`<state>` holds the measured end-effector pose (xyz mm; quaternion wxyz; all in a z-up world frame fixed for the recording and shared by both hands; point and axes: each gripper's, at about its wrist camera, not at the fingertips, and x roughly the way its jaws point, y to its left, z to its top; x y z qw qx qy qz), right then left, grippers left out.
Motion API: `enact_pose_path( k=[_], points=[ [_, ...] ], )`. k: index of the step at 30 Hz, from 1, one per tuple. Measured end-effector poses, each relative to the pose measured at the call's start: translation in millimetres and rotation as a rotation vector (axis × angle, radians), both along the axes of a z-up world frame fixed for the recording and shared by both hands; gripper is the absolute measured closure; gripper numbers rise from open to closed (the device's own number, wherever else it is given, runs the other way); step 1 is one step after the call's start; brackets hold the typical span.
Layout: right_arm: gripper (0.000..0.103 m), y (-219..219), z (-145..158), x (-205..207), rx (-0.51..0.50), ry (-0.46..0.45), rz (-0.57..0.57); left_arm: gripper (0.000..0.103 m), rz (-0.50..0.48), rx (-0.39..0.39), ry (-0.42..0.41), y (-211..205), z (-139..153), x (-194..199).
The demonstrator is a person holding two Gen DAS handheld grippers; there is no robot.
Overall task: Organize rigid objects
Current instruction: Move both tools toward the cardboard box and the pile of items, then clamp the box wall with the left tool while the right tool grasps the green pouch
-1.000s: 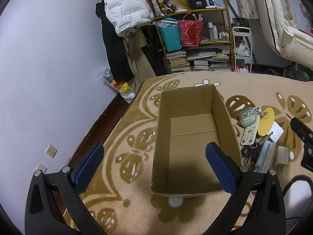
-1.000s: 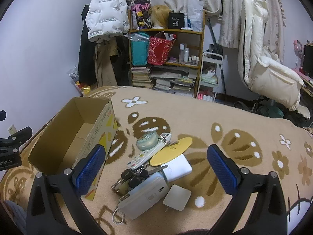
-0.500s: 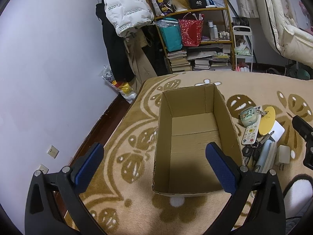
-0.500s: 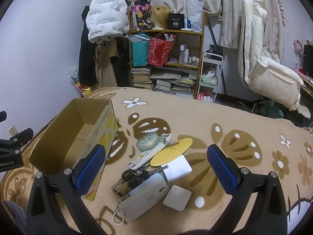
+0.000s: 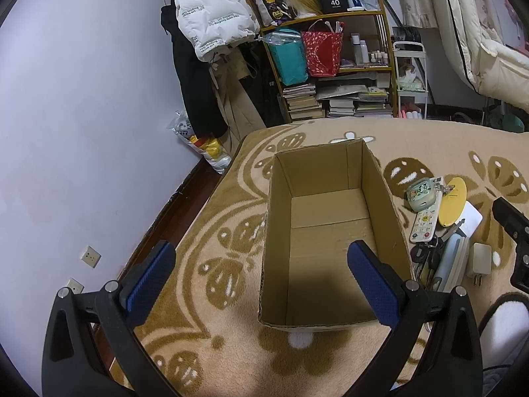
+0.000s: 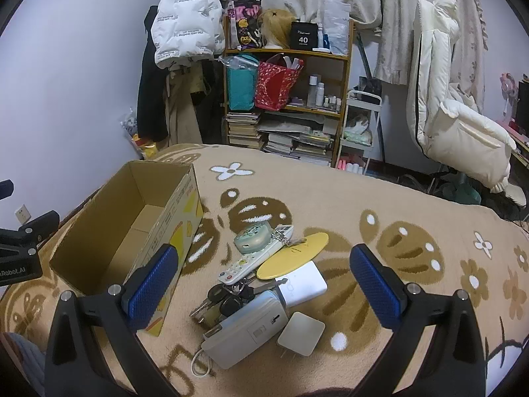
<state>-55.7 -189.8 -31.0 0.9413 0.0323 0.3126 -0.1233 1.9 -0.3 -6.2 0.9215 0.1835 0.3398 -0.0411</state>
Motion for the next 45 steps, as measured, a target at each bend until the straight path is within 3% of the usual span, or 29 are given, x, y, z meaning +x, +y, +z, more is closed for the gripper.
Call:
enact_pose_path(
  k=[27,45],
  points=[
    [0.000,4,-3,3,-0.003,0.011,0.012,0.000,0.005,0.032,0.026,-4,-8,5],
    [0.000,-8,-26,60,0.007,0.063,0.073,0.000,0.084,0.077,0.156,4,-35,58]
  ],
)
